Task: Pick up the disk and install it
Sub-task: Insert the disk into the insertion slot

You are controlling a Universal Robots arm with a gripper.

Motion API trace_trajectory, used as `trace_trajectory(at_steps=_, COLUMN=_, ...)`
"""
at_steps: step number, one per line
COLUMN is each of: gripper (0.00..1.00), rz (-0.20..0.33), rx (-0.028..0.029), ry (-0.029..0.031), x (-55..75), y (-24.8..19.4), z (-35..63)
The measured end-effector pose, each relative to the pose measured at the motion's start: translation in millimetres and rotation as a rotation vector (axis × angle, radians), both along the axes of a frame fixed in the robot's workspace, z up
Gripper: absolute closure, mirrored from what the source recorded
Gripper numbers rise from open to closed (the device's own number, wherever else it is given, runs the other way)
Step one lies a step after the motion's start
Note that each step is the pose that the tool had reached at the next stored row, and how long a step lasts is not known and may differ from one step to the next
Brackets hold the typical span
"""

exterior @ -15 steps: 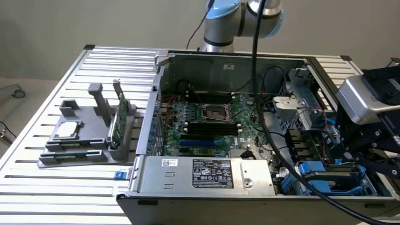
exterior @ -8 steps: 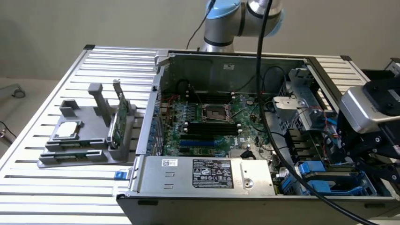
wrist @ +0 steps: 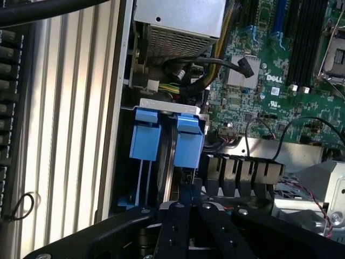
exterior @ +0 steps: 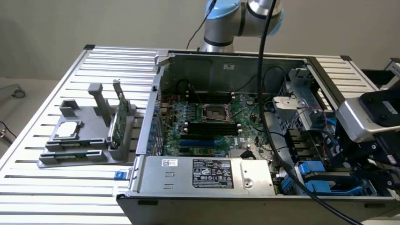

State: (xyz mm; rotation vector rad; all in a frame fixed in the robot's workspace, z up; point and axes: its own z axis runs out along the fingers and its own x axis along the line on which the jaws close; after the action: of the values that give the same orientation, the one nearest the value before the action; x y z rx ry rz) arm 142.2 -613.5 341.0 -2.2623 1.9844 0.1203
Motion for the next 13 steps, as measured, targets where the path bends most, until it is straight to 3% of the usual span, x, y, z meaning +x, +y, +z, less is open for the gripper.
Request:
trace_trajectory(at_steps=9, gripper=0.89, rz=0.000, rx=-0.0008, ry=0.0002, x=0.1, y=-0.9, z=-14.8)
trace_trajectory(at_steps=13, gripper=0.89, rz=0.000, rx=0.0016, ry=0.0031, x=0.5, y=-1.0, z=-10.3)
